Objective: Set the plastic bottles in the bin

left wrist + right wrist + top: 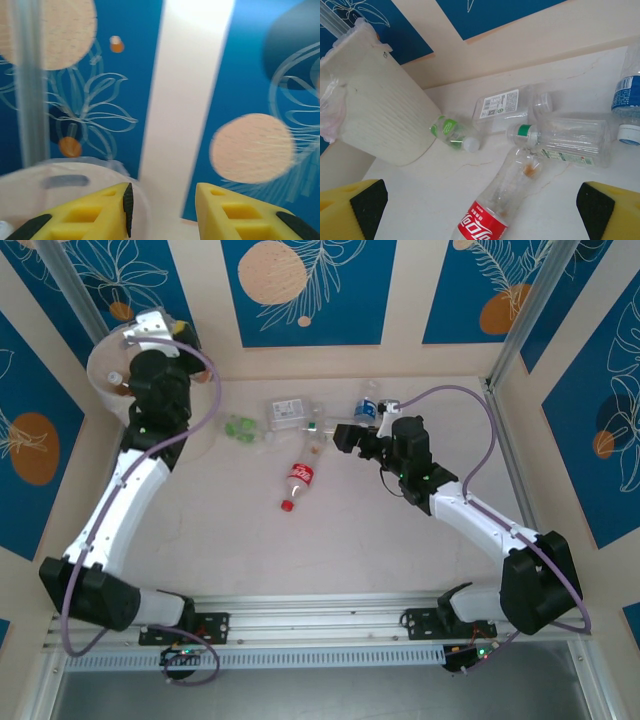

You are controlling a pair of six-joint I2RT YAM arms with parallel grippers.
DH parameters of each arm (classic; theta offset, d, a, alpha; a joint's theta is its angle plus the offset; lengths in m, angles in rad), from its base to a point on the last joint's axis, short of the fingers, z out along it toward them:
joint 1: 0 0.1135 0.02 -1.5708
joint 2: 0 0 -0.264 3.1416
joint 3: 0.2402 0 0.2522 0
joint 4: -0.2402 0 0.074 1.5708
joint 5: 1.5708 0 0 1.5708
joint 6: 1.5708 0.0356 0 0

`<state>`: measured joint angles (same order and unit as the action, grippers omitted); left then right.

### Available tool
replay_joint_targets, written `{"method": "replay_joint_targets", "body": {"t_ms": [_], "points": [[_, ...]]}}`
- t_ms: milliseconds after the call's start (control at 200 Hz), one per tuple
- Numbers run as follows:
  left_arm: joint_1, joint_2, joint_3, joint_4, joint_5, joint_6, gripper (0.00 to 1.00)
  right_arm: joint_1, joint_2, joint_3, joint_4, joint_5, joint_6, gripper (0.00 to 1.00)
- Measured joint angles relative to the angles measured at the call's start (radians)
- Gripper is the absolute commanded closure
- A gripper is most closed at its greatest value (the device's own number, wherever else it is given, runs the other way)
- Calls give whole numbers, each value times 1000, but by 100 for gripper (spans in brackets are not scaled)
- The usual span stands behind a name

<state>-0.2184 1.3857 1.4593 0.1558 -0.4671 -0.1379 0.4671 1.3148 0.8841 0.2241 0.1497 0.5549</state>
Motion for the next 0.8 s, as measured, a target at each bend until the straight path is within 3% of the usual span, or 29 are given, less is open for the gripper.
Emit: {"method": "replay_joint_targets", "body": {"t_ms": [185, 405, 800], "points": [[121, 97, 72, -29, -5, 18, 100, 0, -7, 0, -9, 1, 3, 1], [200, 178, 189, -118, 10, 25, 100, 0, -17, 0, -11, 1, 18, 1], [308, 345, 419, -614, 186, -46, 100, 0, -11, 0, -48, 0, 30, 1]]}}
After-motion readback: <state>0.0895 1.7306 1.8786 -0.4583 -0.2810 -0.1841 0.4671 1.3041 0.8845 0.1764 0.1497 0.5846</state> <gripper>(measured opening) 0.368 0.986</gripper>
